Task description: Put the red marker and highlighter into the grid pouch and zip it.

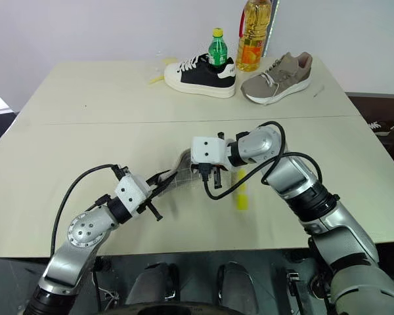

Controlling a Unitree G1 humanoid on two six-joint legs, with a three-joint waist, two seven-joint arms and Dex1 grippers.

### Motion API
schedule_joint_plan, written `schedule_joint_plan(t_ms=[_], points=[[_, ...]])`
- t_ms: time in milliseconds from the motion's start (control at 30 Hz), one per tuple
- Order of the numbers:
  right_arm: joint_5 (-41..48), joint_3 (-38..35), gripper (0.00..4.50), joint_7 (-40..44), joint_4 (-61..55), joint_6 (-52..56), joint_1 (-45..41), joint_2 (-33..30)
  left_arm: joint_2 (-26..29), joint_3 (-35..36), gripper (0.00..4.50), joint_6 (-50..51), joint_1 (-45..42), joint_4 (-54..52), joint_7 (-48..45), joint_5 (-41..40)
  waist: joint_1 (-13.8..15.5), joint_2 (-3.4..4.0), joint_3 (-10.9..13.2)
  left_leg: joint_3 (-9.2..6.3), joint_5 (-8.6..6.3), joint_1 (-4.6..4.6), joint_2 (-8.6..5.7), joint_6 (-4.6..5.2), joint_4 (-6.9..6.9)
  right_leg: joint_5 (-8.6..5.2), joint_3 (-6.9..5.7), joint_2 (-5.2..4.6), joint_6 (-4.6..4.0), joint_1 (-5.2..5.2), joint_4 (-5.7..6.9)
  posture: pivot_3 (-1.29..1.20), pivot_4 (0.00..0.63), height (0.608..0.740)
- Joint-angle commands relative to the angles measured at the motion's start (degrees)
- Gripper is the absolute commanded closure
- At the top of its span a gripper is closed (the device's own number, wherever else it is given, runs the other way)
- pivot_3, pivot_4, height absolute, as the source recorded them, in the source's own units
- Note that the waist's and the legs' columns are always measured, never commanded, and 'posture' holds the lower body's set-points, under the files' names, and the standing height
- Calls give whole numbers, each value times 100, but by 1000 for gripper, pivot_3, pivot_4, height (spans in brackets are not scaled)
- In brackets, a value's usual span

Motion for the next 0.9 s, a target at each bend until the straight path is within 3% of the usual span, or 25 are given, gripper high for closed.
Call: schedule_joint_plan(t_ms=[33,667,900], points=[[-41,-132,4470,149,98,-199,-64,-161,118,-58,4500,95,-160,-27,-157,-18,1,0,0,0,0,0,0,0,0,0,0,0,0,0,0,0,150,702],[105,177,4470,604,-415,-463,-405,544,114,-237,4500,221,-296,-122,-173,56,5,1,1,-1,0,3,0,0,1,0,0,1,0,4,0,0,150,702],[-33,120,4470,573,-393,-537,-295,523,129,-46,4500,291,-83,-312,-17,4,-9,1,1,0,0,4,0,0,-1,0,0,1,0,4,1,0,150,702]])
